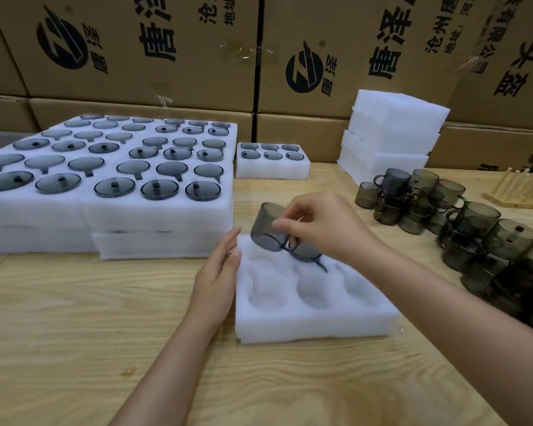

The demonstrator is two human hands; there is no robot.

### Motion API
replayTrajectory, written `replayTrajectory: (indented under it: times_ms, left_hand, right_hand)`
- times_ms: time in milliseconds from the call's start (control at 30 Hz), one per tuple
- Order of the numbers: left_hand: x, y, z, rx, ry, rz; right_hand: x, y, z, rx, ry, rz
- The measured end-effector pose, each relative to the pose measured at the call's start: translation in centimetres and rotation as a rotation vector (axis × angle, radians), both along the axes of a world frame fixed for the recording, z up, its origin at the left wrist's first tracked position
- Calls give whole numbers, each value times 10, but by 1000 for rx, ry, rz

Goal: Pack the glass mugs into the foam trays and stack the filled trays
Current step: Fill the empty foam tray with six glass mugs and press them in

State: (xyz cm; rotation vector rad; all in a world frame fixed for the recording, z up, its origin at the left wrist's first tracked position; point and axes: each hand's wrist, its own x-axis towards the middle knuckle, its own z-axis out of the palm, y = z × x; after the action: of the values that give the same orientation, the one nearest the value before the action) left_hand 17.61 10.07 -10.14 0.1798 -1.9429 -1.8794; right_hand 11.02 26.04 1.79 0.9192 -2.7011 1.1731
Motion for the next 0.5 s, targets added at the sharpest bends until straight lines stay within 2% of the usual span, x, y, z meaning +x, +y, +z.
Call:
replayTrajectory:
  times_ms: [200,500]
  left_hand:
    - [2,1,3,-50,24,-42]
    - [6,6,12,-103,91,-170]
  right_hand:
    - [1,-13,-19,102,25,43]
    - [-3,-14,-34,105,45,-24]
